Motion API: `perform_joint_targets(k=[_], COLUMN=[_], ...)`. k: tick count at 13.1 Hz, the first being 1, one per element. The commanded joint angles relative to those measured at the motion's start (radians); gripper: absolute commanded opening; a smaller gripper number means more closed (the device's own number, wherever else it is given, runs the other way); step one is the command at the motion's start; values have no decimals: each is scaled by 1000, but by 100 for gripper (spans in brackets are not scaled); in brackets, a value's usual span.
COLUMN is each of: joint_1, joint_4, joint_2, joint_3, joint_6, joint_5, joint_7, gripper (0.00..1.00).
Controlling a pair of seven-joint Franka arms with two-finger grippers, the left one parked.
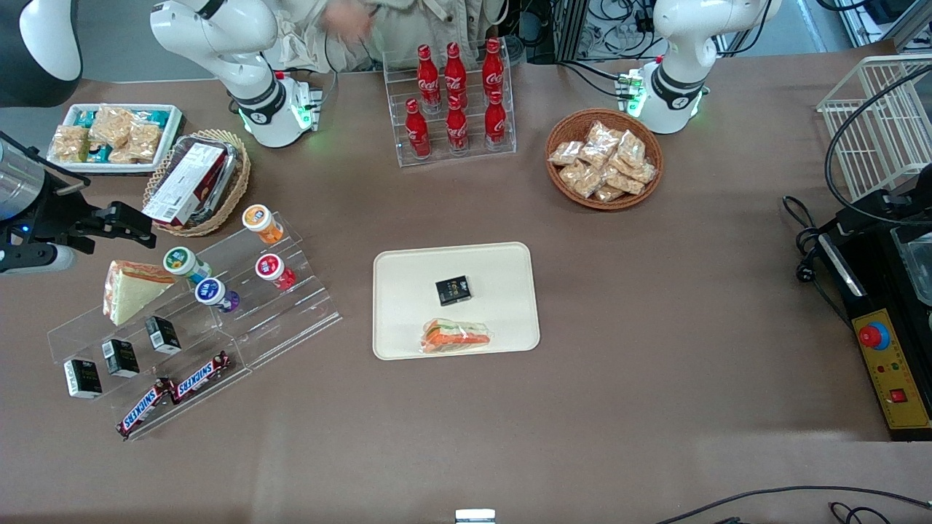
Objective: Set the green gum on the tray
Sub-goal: 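Move the right gripper over the green-lidded gum canister in the rack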
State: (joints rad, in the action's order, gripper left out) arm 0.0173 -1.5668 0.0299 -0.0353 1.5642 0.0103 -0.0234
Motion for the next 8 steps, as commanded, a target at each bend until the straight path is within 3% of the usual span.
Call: perform_joint_targets(k=[1, 4, 6, 8], joint_1=[-2, 0, 7, 10], joint_4=[8, 5, -2, -10], joint_2=[4, 4, 1, -2], joint_3=[-2, -2, 6, 18], joint_6=[-9, -10, -4, -4], joint_5=[-4, -4, -3, -4], joint_7=[3, -13, -203, -250], gripper=[100, 100, 100, 100])
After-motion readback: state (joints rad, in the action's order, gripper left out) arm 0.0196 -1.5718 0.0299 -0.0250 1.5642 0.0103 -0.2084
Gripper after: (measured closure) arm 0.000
